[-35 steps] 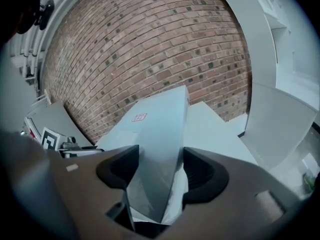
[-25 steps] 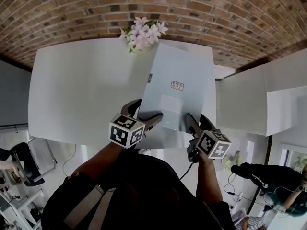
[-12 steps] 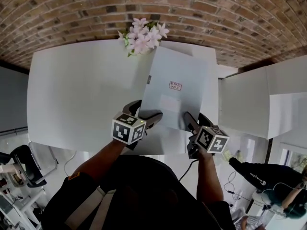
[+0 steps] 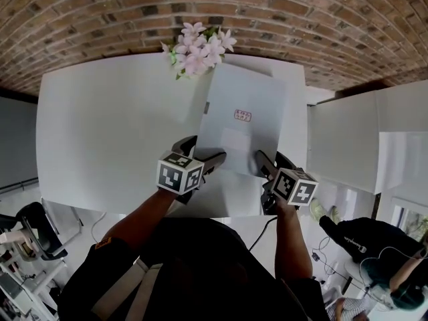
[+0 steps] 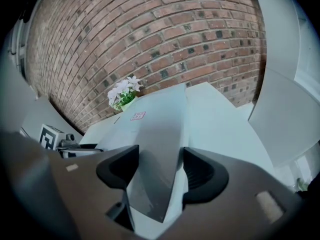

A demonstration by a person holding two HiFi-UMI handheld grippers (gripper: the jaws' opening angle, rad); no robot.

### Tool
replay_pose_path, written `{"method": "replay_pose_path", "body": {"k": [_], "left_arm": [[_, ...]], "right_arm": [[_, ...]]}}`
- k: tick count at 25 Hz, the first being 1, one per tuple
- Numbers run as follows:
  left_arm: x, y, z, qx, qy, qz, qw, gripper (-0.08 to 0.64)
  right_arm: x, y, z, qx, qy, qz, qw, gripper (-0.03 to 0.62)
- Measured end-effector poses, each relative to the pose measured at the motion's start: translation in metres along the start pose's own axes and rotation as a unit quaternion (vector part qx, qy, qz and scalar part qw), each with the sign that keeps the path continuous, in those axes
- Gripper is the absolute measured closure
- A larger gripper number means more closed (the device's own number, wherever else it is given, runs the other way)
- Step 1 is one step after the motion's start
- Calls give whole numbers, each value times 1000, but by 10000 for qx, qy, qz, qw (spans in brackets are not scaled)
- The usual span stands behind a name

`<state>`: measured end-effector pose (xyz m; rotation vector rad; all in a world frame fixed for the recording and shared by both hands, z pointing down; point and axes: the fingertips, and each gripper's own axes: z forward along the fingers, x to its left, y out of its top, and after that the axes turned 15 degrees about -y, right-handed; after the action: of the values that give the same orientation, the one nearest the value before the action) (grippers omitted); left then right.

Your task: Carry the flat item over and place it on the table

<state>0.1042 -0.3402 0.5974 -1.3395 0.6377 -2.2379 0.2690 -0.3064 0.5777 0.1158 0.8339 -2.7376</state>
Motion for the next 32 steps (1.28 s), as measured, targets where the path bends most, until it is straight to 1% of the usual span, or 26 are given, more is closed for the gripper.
{"method": "replay_pose_path", "body": {"k": [8,12,16,20,26,32], "left_arm": [[14,-4,7,97,54,-129,9999,117],[13,-2,7,132,24,-161,9998,117],[20,-9,10,219,48,-130,9997,117],[25,-10,11,304,181,-39,9994,117],[35,-21,17,441,256,35,9987,117],[39,-24,17,430,284,112,9986,117]], "right_arm": [[-2,-2,17,168,9,-9,9999,311],[-2,-3,21,212,-1,-31,9998,310],[0,-8,29,295,17,-34,9996,310],[-2,-14,38,353,-69,-56,9993,310],[-3,-19,44,420,-203,-146,9988,310],[-2,-22,47,305,-260,-126,9991,310]]}}
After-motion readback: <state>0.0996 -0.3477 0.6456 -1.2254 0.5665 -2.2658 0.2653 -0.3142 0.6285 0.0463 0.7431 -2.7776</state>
